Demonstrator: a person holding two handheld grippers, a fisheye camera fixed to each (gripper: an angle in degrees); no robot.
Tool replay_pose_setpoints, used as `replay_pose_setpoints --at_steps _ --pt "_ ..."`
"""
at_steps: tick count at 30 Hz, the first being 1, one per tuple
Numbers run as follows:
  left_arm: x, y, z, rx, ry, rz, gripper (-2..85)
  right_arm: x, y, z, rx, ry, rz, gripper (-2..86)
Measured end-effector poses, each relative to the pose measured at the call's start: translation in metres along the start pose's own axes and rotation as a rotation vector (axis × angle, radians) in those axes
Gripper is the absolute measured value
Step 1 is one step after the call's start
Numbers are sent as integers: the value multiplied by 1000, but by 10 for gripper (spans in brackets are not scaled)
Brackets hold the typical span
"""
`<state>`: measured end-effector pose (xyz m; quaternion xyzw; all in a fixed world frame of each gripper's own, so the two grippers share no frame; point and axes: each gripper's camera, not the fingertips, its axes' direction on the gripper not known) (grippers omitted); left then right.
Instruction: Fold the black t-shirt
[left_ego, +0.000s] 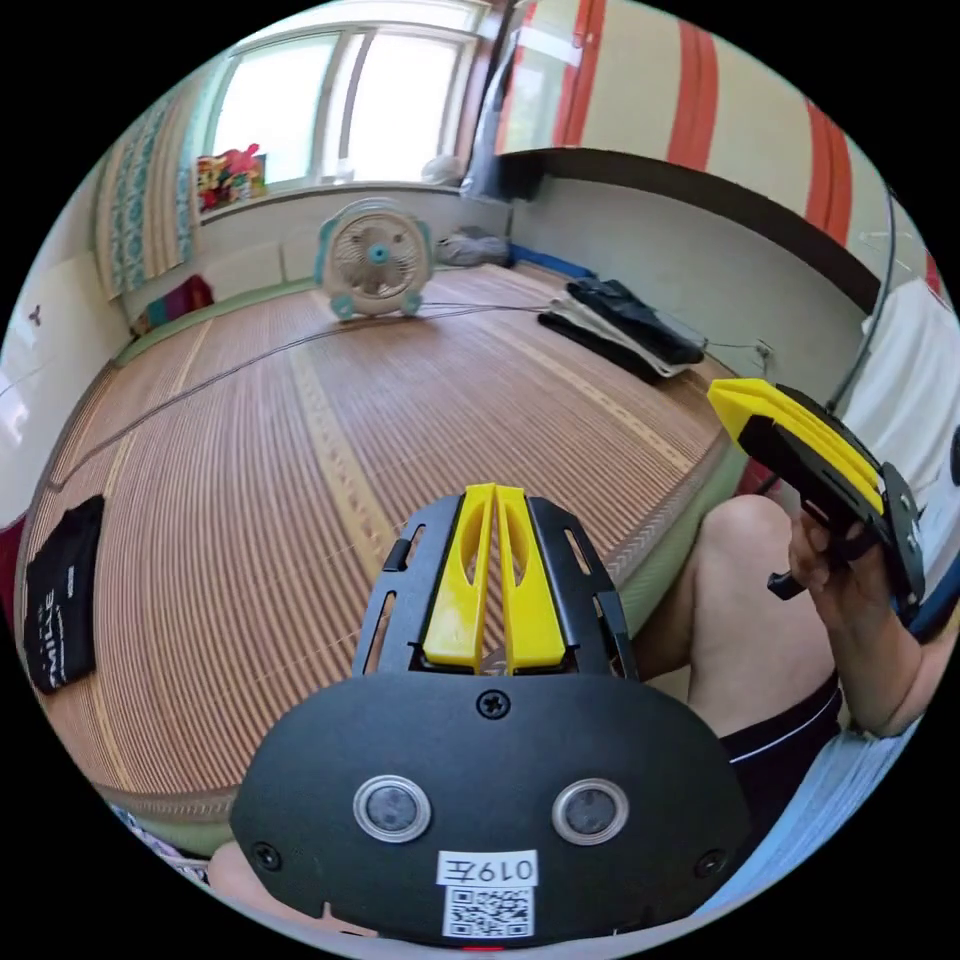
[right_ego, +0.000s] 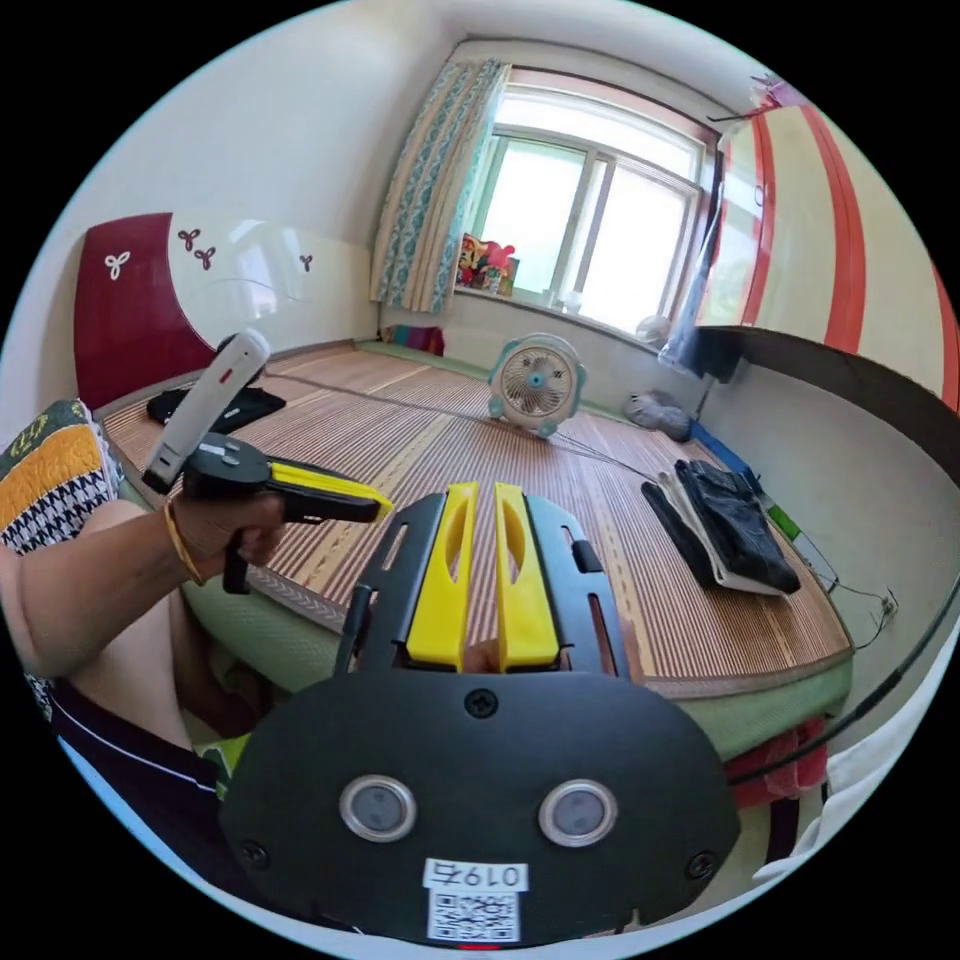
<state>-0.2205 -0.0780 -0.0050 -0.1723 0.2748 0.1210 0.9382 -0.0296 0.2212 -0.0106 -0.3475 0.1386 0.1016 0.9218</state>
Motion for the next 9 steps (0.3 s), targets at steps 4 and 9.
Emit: replay_pose_setpoints --at_steps 4,9 --pt "40 4 35 -89 47 139 8 36 0 -15 -99 86 13 -5" --pt "46 3 45 -126 53 136 9 112 -1 -19 -126 273 97 4"
